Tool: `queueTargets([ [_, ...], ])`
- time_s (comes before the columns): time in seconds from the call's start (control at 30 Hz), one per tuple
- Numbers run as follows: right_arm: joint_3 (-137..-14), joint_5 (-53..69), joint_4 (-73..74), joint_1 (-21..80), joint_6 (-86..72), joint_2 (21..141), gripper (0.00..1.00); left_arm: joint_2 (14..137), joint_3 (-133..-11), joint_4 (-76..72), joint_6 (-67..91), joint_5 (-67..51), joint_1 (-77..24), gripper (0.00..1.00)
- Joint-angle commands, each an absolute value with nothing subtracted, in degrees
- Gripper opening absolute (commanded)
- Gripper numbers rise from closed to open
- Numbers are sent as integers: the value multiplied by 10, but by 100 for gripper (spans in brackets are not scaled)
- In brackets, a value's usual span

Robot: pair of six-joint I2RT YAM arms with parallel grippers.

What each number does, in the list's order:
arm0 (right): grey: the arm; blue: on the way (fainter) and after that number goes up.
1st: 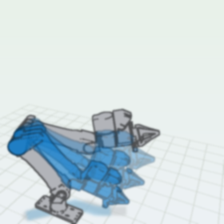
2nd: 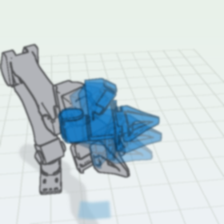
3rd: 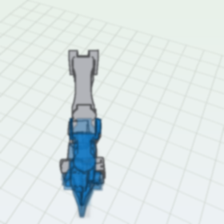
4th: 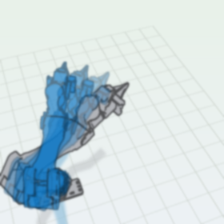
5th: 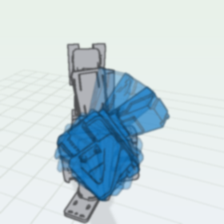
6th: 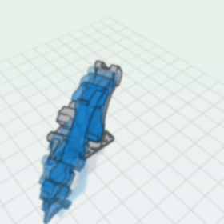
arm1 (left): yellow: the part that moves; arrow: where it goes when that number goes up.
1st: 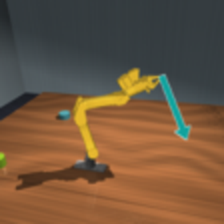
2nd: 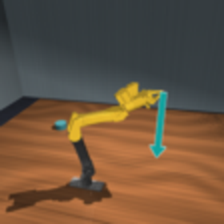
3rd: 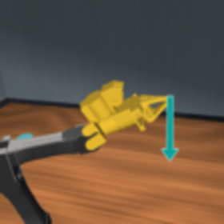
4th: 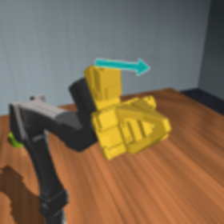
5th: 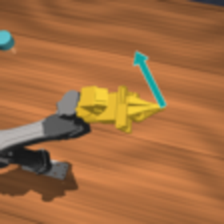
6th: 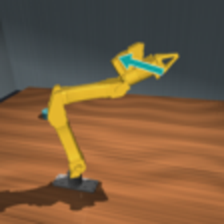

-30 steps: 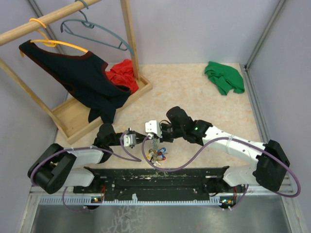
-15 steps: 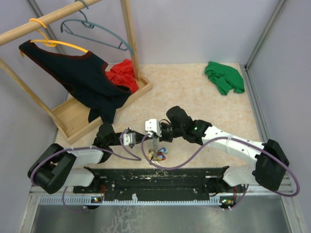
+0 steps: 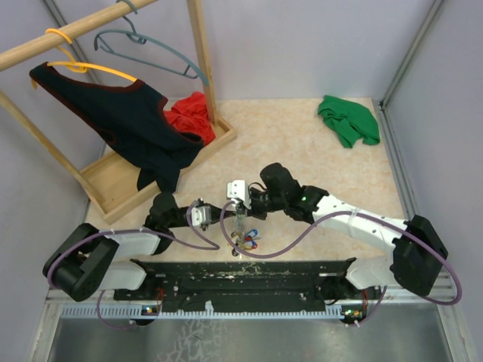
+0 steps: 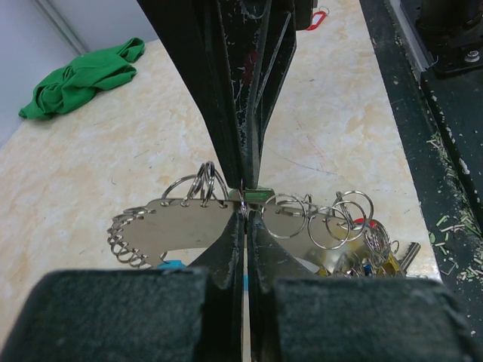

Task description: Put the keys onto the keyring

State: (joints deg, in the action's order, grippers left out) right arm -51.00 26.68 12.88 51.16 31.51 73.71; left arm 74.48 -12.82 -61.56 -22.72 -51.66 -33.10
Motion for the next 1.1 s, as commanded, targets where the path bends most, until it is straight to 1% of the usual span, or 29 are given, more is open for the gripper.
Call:
queueTargets([
  [0.0,-506,383,-20,521,288,757,0,741,-128,-715,-202,-520,-346,0],
  [0.17,-514,405,-25,512,288,778,0,748,-114,-764,-187,-510,-345,0],
  [0.33,-520,409,-1,506,295,774,0,750,-103,-794,-178,-491,-344,0],
  [0.57,-527,398,50,500,312,744,11,774,-91,-866,-149,-469,-338,0],
  [0.73,-529,387,72,490,316,721,24,796,-88,-912,-126,-472,-333,0],
  [0.87,-525,369,83,485,314,696,33,801,-87,-915,-126,-472,-331,0],
  [0.93,-519,354,86,481,313,684,35,800,-88,-911,-126,-473,-330,0],
  [1.07,-496,324,74,470,302,665,34,799,-89,-908,-126,-479,-330,0],
])
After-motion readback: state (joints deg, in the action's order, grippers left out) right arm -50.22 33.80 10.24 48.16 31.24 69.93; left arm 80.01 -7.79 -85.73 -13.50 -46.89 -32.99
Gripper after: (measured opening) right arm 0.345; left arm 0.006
